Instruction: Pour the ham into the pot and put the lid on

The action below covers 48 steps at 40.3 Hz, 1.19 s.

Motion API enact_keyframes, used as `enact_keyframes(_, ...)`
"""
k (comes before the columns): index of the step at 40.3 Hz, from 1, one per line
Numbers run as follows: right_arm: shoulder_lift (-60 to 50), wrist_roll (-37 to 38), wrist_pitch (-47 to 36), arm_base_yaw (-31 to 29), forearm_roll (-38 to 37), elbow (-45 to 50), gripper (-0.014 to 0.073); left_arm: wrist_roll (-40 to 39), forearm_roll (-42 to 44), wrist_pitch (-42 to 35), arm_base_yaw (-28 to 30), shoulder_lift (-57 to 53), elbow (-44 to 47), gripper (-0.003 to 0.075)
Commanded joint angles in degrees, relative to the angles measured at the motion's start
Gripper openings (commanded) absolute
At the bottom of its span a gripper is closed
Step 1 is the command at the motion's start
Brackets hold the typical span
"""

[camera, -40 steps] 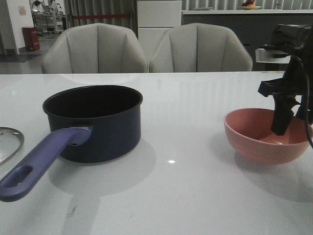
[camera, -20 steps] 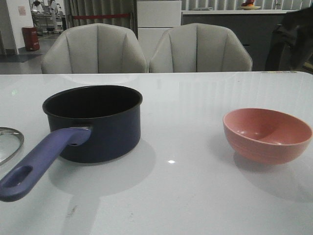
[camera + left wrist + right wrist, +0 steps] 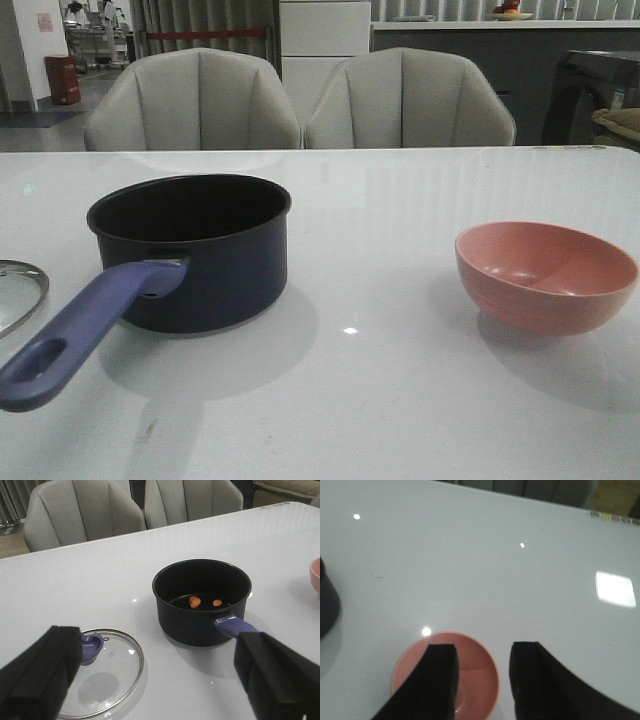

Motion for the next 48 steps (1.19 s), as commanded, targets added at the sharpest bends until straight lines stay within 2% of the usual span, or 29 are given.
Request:
enact_keyframes(1,-7.8,-0.4,-8.4,3.2,0.5,4.4,0.038,-0.5,-0.6,-4.8,-0.6,0.7,-1.3,0.0648)
enact_keyframes(6,-16.2,-0.4,-10.6,4.6,0.9,11.9,0.038,-0.5,-0.6,-4.8,-0.6,0.7,-1.3,0.0648)
enact_keyframes(14,-29.7,-0.4,-19.7,4.6,4.9,22.0,0.038,-0.5,-0.6,-4.7,-0.6,0.7,-1.3,0.0648)
enact_keyframes(22,-36.6,-0.4,-18.0,4.6,5.0,27.9,0.038,-0.5,-0.6,-4.5,-0.6,0.7,-1.3,0.0648)
enact_keyframes(32,-37.2,-0.4,-15.2,4.6,5.0,28.4,0.038,-0.6,1.2,-4.6,-0.6,1.3,-2.0,0.0648)
enact_keyframes(35,-37.2,-0.4,-14.9,4.6,5.0,28.4,0.0375,-3.8,4.1,-4.4,-0.6,2.7,-3.6,0.0648)
enact_keyframes(38,-37.2,-0.4,-15.1,4.6,5.0,28.4,0.0324,-8.6,8.7,-3.7,-0.6,5.0,-6.1,0.0648)
enact_keyframes(43,-37.2,-0.4,-15.1,4.6,5.0,28.4,0.0132,-12.5,17.3,0.9,-0.6,11.7,-11.0,0.0648)
enact_keyframes(48,-37.2,-0.4,-15.1,4.6,5.0,28.4,0.0148,-14.2,19.4,6.7,-0.6,22.0,-17.6,0.0648)
